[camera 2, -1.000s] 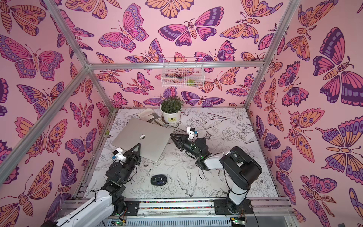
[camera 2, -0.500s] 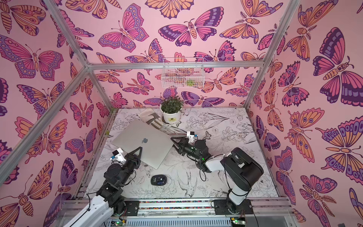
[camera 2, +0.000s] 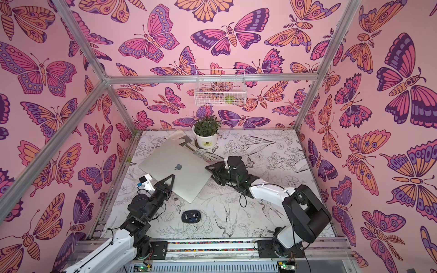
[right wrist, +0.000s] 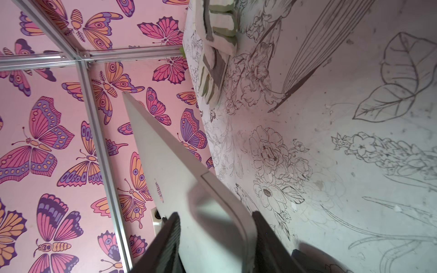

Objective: Insert the wireless mouse receiver into the laptop
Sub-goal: Place the laptop at the center of the board.

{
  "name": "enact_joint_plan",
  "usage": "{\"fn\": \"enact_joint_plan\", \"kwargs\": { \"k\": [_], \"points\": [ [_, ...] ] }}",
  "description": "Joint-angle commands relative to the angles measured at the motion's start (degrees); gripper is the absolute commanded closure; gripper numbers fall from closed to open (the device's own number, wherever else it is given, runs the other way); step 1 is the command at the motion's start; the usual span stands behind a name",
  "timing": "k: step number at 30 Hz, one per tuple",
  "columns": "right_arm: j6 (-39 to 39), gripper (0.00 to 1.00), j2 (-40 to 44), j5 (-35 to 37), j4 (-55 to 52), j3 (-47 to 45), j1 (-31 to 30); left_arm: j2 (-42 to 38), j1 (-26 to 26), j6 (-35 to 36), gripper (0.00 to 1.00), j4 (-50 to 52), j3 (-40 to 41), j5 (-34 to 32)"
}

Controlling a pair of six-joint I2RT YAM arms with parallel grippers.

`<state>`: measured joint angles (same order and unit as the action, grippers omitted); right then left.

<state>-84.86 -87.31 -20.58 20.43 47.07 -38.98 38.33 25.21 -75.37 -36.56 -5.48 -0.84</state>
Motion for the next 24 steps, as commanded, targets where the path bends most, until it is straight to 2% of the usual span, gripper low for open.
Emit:
{"fn": "enact_joint_plan", "kwargs": {
  "k": [1, 8, 14, 19, 24],
  "points": [
    [1.75, 0.50, 2.59, -2.09, -2.05, 3.05, -0.04, 1.00, 0.97, 6.47, 1.00, 0.59, 0.97, 2.39],
    [4.16, 0.47, -0.04, -4.34, -3.73, 4.00, 1.21, 4.48, 1.07, 5.12, 1.00, -0.15, 1.92, -0.02],
    [3.79, 0.46, -5.20, -7.79, -1.45, 5.04, 3.86, 11.06, 1.48, 4.93, 1.00, -3.18, 1.98, -1.82],
    [2.72, 0.47, -9.20, -8.81, 1.86, 7.63, 4.15, 23.29, 2.63, 4.48, 1.00, -13.21, 1.35, -1.36],
    [3.90, 0.47, -12.27, -8.82, -2.31, 10.79, 4.19, 39.18, 4.11, 3.47, 1.00, -26.27, 0.44, -0.11]
  ]
}}
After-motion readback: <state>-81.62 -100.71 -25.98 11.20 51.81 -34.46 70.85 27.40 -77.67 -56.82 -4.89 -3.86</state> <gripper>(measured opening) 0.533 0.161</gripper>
